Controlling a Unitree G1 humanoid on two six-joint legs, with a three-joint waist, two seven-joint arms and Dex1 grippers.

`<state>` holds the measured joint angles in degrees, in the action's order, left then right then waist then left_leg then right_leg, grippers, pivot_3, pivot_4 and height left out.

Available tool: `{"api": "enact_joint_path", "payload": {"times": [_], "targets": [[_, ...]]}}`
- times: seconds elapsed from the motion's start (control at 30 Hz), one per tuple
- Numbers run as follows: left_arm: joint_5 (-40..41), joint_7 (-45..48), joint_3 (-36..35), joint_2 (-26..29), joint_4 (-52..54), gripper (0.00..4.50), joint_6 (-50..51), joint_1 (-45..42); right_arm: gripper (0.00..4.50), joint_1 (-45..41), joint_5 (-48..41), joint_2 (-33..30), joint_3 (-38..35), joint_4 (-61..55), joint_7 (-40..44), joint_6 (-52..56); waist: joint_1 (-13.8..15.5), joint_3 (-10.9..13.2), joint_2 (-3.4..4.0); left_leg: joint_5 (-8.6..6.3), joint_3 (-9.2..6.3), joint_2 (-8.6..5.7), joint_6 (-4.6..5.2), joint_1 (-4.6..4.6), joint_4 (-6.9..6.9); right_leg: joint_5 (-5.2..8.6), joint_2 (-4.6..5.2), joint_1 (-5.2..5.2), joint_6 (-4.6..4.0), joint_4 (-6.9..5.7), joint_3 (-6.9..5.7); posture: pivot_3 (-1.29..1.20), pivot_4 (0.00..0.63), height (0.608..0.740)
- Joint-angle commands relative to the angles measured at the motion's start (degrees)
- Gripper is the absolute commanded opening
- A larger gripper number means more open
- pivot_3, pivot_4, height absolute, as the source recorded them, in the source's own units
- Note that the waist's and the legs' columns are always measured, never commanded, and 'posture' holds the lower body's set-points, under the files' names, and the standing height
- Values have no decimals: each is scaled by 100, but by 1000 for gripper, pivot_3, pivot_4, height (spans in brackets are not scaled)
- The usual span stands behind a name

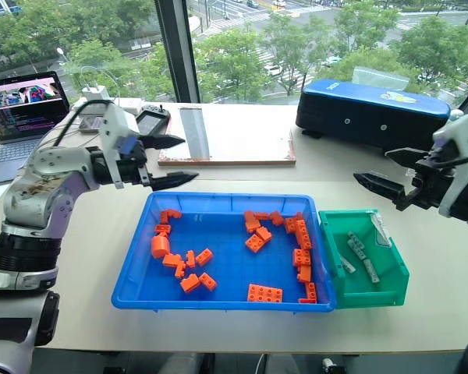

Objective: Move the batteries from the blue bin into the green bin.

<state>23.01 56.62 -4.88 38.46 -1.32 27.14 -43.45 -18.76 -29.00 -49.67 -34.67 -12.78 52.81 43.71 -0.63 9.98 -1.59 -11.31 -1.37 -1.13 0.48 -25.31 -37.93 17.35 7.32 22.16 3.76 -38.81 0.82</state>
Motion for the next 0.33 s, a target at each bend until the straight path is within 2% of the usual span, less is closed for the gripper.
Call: {"api": "enact_joint_path", "payload": {"times": [0.03, 0.1, 0.17, 0.33], "targets": [[263, -284, -561, 64, 53, 4500, 116, 282, 4467, 652, -113, 29, -497, -104, 139, -404, 1, 0, 1, 0, 3, -2, 0, 0, 0, 0, 5, 2, 0, -4, 3, 0, 150, 732], [445, -317, -833, 189, 104, 4500, 390, 656, 4467, 1026, -78, 92, -602, 69, 100, -500, -8, -1, 1, 0, 0, -1, 0, 1, 0, 0, 5, 0, 0, -6, -1, 0, 150, 732], [429, -367, -869, 237, 183, 4500, 398, 894, 4467, 1025, -241, 158, -559, 204, 15, -471, -44, -1, 2, 0, 2, -2, 0, 3, 0, 0, 5, 2, 0, -6, 1, 0, 150, 732], [598, -226, -816, 250, -83, 4500, 607, 839, 4467, 1003, -32, 90, -107, 336, -65, -831, -44, -1, 2, 9, 3, -2, -2, 16, 0, 0, 0, -2, -1, -8, 4, 0, 150, 732]]}}
